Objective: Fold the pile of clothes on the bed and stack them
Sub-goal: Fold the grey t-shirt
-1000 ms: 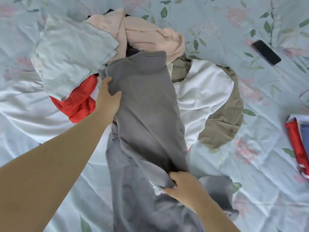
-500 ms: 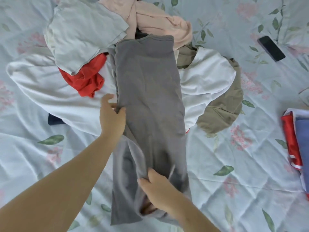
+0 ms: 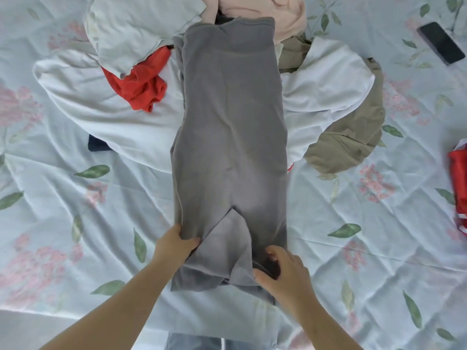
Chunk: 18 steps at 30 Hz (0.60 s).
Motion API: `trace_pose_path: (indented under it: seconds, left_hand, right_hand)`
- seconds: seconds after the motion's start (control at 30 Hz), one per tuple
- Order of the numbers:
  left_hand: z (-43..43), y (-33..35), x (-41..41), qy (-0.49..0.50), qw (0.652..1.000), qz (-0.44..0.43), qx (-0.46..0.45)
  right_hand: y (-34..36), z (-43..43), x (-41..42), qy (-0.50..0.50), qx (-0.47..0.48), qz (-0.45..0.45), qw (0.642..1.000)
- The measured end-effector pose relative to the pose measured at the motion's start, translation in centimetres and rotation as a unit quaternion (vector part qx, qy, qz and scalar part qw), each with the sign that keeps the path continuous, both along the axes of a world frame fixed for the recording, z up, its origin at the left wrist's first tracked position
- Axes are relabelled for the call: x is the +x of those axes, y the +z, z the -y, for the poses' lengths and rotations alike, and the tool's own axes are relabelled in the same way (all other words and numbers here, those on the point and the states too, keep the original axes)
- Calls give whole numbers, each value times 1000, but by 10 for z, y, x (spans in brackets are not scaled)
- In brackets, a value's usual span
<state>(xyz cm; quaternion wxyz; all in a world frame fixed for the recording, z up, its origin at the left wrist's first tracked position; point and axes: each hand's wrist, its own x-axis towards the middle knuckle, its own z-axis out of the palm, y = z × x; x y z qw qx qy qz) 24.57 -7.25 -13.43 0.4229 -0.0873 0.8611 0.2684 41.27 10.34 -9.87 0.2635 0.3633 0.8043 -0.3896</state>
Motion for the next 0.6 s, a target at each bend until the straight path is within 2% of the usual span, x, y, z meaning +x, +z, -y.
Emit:
trace_pose_path:
  seconds: [0.07,0.13,0.23,0.27,0.3,0.4,0.5,0.6]
  left_hand:
    - [8,0,10,-8,1000,7,-27]
    - [15,-1,20,1,998,-22,-57]
    - [20,3,38,29,990,-76,-116]
    - [20,2,43,62,991,-72,-96]
    - [20,1,47,105,991,-61,-55]
    - [20,5,52,208,976,-38,57]
    - [18,19,51,239,961,-15,138]
    - [22,39,44,243,946,64,205]
  right_hand:
    - [1,6,11,20,21,-28,999]
    - [6,14,21,23,23,-52,998]
    - [3,21,38,80,164,-97,978]
    - [-1,22,43,71,195,-96,974]
    - [-4,20,47,49,180,-77,980]
    - [-12,13,58,-94,64,-59,992]
    - [-14,15,57,-232,19,-104,967]
    - [4,16,56,-289,22,-154,945]
